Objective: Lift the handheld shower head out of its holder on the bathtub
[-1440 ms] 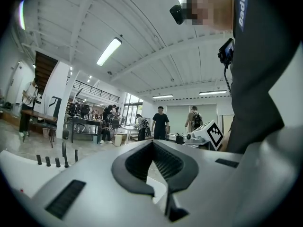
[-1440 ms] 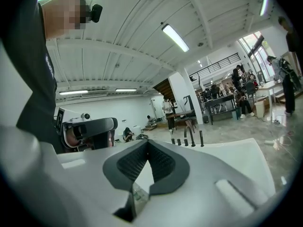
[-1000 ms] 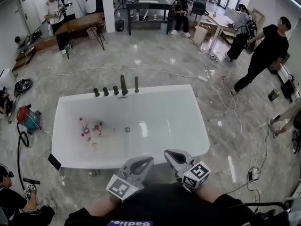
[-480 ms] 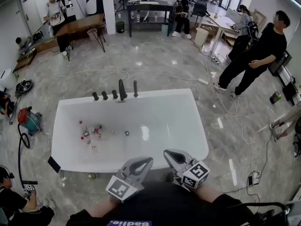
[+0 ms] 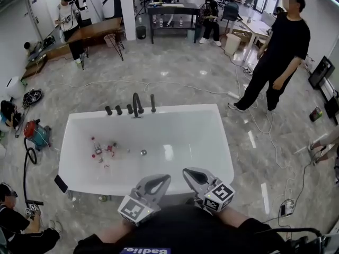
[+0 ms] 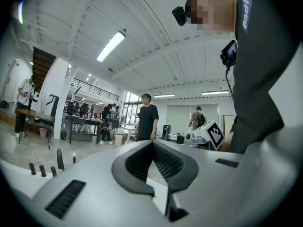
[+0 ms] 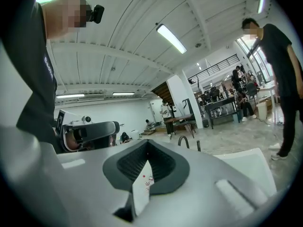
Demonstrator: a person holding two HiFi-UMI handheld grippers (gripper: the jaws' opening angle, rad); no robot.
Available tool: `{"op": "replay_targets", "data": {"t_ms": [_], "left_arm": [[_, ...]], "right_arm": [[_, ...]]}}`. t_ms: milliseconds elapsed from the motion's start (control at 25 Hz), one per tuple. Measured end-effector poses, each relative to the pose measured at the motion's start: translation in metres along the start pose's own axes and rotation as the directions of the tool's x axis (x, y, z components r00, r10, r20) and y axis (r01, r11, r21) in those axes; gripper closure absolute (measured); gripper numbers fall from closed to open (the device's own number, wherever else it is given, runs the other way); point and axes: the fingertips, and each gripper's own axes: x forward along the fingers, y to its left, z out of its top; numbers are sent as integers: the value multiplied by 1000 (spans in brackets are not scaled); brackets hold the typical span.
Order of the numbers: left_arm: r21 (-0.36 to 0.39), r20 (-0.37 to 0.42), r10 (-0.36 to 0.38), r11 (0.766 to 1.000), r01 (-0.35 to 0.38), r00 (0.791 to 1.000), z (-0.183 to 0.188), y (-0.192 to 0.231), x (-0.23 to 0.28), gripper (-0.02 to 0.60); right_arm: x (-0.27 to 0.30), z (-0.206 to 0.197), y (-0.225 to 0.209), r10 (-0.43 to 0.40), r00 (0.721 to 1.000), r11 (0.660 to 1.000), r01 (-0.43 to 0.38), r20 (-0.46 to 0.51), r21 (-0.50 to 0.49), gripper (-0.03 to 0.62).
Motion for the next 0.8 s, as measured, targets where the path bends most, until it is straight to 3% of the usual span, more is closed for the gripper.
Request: {"op": "replay_targets", "data": {"t_ms": [560, 800], "left_arm": [[20, -1, 77, 997, -77, 997, -5, 1, 63, 577], [41, -38, 111, 993, -109, 993, -8, 0, 92, 575]], "right_arm": [[-24, 10, -57, 50, 999, 999, -51, 15, 7, 592], [-34, 13, -83, 87, 996, 996, -87, 19, 17, 592]]}}
